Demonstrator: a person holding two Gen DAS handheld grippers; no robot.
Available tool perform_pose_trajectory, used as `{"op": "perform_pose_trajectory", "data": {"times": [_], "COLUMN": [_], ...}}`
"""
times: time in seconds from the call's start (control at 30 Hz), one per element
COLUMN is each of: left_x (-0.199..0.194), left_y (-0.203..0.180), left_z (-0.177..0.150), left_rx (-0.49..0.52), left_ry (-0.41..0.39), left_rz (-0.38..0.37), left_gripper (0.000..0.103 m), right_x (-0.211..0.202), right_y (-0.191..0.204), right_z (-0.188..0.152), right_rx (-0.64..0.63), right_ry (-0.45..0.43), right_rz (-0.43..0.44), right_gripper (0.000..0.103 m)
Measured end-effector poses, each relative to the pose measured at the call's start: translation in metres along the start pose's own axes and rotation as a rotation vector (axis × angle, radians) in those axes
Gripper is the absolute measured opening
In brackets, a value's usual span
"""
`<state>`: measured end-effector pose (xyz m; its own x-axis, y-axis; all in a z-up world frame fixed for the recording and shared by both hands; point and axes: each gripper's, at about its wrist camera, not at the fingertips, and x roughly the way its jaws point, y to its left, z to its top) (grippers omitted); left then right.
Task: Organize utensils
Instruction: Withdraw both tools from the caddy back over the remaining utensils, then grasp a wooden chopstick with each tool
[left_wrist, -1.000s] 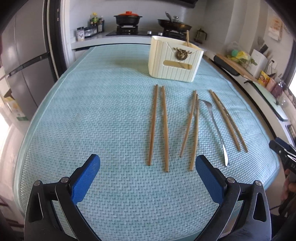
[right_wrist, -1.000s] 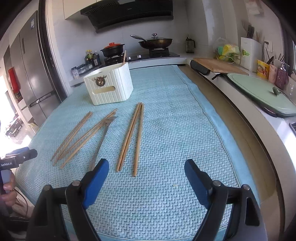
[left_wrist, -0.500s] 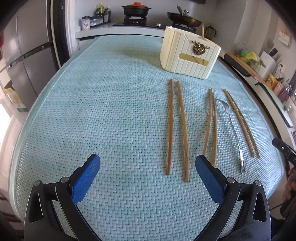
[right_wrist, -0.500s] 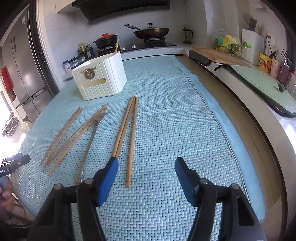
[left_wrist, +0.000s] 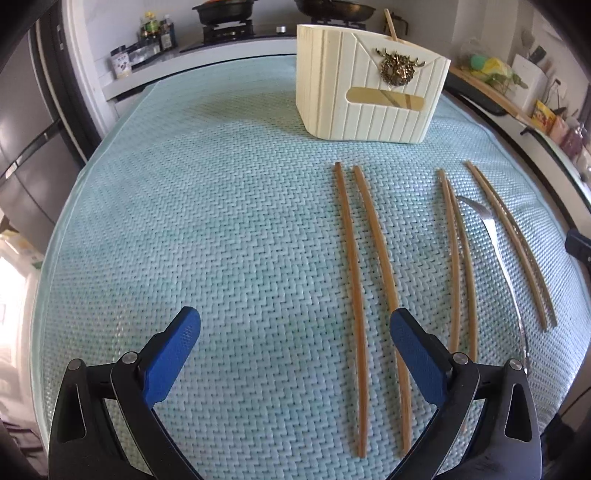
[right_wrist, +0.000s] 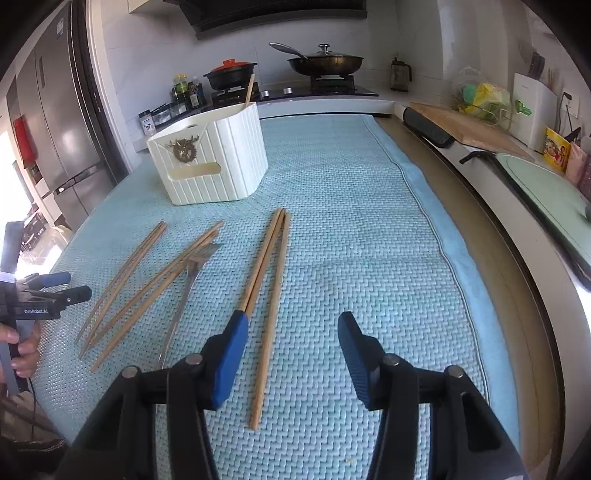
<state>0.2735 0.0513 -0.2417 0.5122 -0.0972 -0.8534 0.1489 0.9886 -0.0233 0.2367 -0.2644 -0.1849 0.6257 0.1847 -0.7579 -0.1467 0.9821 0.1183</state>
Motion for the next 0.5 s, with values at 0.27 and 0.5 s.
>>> {"op": "perform_pose_trajectory", "data": {"times": [0.27,0.5], "left_x": [0.016,0.034], "left_y": [0.000,-0.001], "left_z": [0.013,0.027], "left_rx": [0.013,0.038], "left_ry": [0.023,0.058], "left_rz": [0.007,0.031], "left_gripper": [0.102,0.102], "right_x": [0.051,0.091], "right_y": [0.009,0.009], "right_z": [0.028,0.041], "right_rx": [-0.057,-0.090], "right_ry": [0.083,0.168], "right_rz": [0.042,0.036], "right_gripper": [0.041,0.036]}}
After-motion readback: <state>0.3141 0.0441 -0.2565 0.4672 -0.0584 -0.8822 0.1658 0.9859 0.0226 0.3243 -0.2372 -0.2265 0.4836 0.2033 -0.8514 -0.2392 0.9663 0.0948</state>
